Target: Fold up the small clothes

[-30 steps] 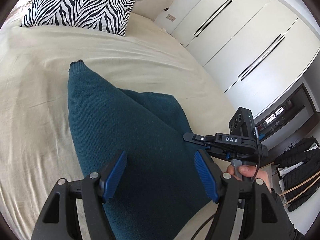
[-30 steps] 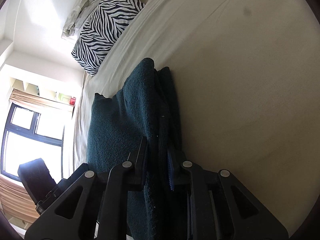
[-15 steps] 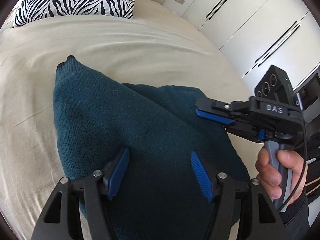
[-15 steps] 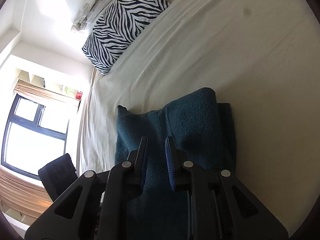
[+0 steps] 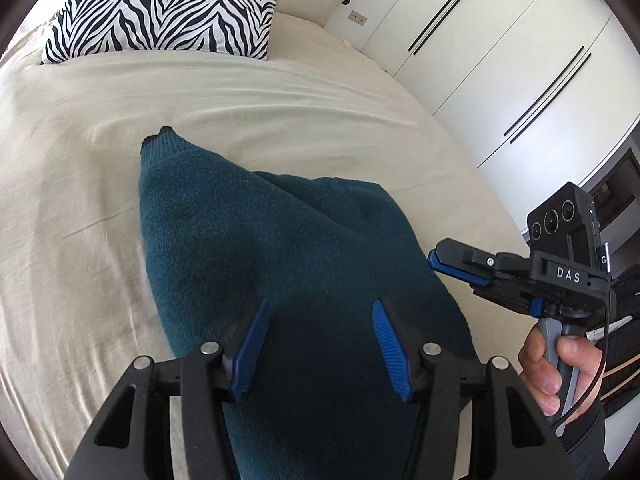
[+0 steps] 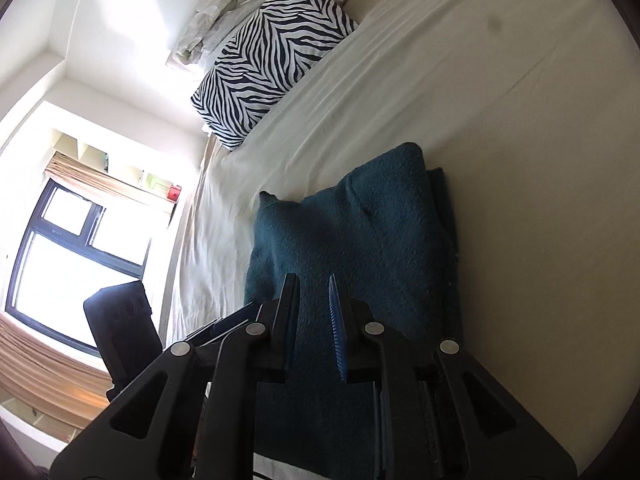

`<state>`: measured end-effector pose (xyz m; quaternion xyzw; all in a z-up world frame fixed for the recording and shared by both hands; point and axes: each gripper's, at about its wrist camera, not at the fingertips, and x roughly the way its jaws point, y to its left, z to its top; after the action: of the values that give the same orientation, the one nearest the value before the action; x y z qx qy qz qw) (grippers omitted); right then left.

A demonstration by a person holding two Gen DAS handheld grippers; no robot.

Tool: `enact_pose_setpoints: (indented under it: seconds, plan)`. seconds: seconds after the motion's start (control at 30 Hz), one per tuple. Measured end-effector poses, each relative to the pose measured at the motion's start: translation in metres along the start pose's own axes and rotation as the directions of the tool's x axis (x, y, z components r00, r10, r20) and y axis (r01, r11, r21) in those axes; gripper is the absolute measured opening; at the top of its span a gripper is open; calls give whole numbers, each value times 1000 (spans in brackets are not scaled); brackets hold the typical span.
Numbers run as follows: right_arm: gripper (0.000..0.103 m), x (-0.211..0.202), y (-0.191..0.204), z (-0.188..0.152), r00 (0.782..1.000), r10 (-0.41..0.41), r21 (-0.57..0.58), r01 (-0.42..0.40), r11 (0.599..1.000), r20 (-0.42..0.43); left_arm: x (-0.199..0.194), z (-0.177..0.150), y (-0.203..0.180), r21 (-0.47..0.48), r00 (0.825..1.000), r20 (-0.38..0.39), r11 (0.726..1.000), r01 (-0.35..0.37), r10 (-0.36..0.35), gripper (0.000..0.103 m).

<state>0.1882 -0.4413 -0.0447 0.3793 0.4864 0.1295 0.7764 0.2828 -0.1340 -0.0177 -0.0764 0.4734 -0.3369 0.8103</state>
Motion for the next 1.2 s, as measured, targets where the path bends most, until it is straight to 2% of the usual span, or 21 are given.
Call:
enact_pose_setpoints:
  seconds: [0.07, 0.17, 0.23, 0.27, 0.33, 0.4, 0.47, 0.53, 0.57, 0.6, 0.7, 0.77, 0.83, 0.9, 1.0, 1.07, 1.2]
  plan:
    - [15, -8, 1, -23, 1000, 0, -10, 0, 1000, -21, -7, -15, -9, 35, 1000, 2, 999, -6, 6, 56]
    - [15, -7, -23, -53, 997, -58, 26, 60, 998, -56, 4, -35, -14, 80, 999, -21, 996, -45, 46, 56]
    - [14, -5, -48, -71, 999, -13, 74, 17, 997, -49, 13, -40, -10, 81, 999, -21, 996, -34, 36, 56]
    - [14, -4, -52, -73, 999, 9, 87, -6, 996, -34, 15, -42, -11, 101, 999, -15, 994, -42, 44, 56]
    - [14, -15, -52, -77, 1000, 4, 108, -2, 994, -17, 14, -42, -12, 121, 999, -8, 992, -48, 49, 56]
    - [16, -28, -44, -79, 1000, -31, 87, 31, 996, -1, 1, -40, -9, 80, 1000, 9, 997, -13, 13, 57]
    - [28, -44, -37, -76, 999, -41, 52, 39, 998, 36, -19, -39, -4, 19, 998, 60, 1000, 17, -18, 58]
    - [77, -61, -35, -72, 995, -43, 48, 39, 998, 86, -33, -37, 2, -5, 995, 104, 1000, 9, -9, 67]
    - [79, -70, -37, -69, 991, -64, 48, 59, 997, 120, -36, -36, 7, -24, 993, 118, 1000, 7, -4, 69]
    - [79, -74, -38, -64, 988, -74, 46, 68, 997, 133, -37, -35, 15, -51, 993, 121, 999, 11, -5, 69]
    - [79, -74, -54, -48, 995, -17, 90, 9, 996, 94, -21, -34, 45, -165, 998, 63, 986, 31, -21, 69]
    - [78, -60, -63, -38, 999, -7, 116, 4, 993, 32, -4, -38, 62, -246, 997, -4, 967, 72, -75, 69]
    - [74, -41, -74, -29, 1000, -1, 148, 4, 989, -19, 6, -42, 71, -304, 992, -27, 946, 111, -125, 69]
    - [72, -28, -81, -22, 999, 13, 166, -5, 986, -46, 10, -39, 72, -319, 988, -26, 938, 134, -150, 70]
    - [61, -4, -81, -8, 996, 34, 172, -19, 985, -88, 19, -28, 73, -342, 985, -48, 929, 139, -165, 73]
    - [50, 10, -78, -1, 992, 20, 162, 0, 987, -126, 27, -19, 73, -345, 984, -79, 930, 126, -162, 72]
    - [37, 36, -70, 7, 979, -36, 118, 60, 991, -198, 35, -6, 66, -327, 985, -128, 942, 71, -119, 67]
